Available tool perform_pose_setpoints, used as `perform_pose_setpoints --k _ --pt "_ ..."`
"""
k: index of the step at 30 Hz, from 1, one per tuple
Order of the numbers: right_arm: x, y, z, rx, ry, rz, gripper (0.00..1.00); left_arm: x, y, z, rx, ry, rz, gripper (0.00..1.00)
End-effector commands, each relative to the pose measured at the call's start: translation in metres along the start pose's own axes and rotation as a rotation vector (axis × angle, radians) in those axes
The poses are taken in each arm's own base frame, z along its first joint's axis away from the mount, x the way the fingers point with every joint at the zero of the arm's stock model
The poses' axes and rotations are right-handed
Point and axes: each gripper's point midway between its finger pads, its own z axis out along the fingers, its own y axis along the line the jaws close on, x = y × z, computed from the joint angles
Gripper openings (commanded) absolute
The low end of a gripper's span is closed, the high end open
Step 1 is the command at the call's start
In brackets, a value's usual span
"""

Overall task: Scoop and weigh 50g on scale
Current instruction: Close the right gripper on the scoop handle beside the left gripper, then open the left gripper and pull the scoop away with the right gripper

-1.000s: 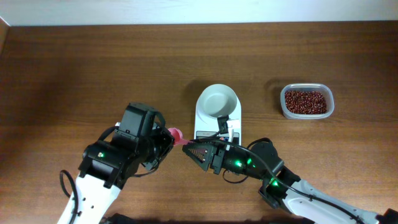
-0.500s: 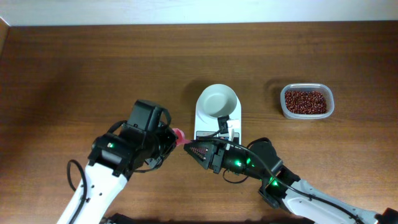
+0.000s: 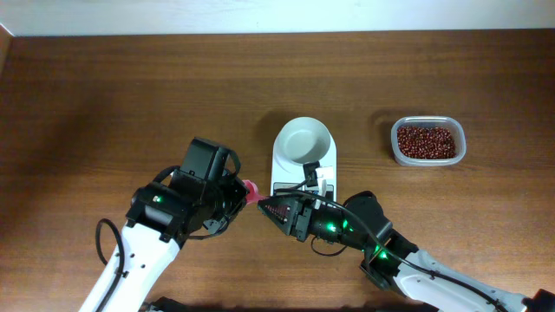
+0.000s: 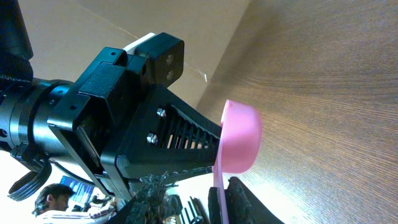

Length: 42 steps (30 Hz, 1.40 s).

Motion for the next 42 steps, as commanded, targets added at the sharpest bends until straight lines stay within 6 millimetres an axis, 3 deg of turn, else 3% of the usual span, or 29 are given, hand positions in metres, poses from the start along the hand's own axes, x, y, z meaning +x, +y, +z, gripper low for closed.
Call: perform_pose_setpoints --k 1,27,31,33,35,37,42 --pt "-0.003 0.006 0.002 -0.012 -0.011 -0.018 0.33 0.006 0.001 0.003 -0.008 0.024 0.029 0.0" --pt "-0.002 0.003 0.002 0.002 -0.006 -0.012 0.14 0.007 0.0 0.004 -0.014 0.008 0.066 0.0" --pt "-0.001 0.001 0.002 0.007 -0.002 -0.009 0.08 0.007 0.0 0.004 -0.014 0.008 0.066 0.0" --pt "0.0 -0.001 0.002 0.019 0.002 -0.004 0.05 0.008 0.0 0.004 -0.015 0.009 0.067 0.07" --pt "0.003 -0.005 0.002 0.034 0.011 0.004 0.04 0.007 0.0 0.004 -0.015 0.008 0.066 0.31" --pt "0.004 -0.01 0.001 0.054 0.016 0.013 0.04 0.008 0.0 0.004 -0.015 0.009 0.067 0.47" --pt "0.005 -0.022 0.0 0.109 0.01 0.022 0.04 0.005 0.0 0.004 -0.018 -0.002 0.065 0.63"
